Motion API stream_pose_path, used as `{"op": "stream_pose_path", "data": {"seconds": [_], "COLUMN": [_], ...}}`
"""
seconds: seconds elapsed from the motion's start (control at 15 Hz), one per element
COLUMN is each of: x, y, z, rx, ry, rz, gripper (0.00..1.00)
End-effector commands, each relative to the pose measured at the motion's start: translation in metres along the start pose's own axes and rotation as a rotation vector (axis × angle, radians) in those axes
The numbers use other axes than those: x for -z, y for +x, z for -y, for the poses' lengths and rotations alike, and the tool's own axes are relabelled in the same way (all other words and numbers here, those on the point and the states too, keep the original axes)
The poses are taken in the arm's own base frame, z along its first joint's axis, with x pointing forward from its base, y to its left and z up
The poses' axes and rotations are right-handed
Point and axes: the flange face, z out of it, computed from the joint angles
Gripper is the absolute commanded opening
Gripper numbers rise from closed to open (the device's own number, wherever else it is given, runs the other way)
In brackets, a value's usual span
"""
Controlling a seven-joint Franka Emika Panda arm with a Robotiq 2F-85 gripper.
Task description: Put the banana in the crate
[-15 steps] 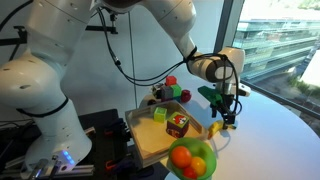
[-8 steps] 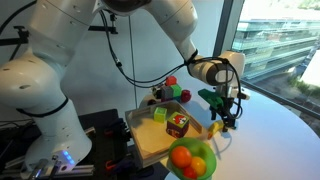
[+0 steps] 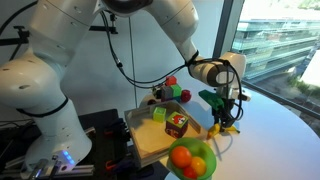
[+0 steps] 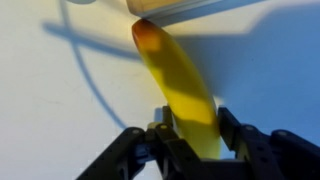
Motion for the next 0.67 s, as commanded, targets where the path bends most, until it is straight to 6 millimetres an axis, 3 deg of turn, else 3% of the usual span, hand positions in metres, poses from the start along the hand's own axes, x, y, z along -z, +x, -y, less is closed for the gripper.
{"op": "stream_pose_path", "data": {"seconds": [0.0,0.6], "x": [0.018,0.075], "y": [0.007,0.006], "z": [-0.004,0.005], "rx": [-0.027,-0.106], "ry": [0.021,0.064], "rz": [-0.007,-0.072], "gripper": [0.18,0.16]}}
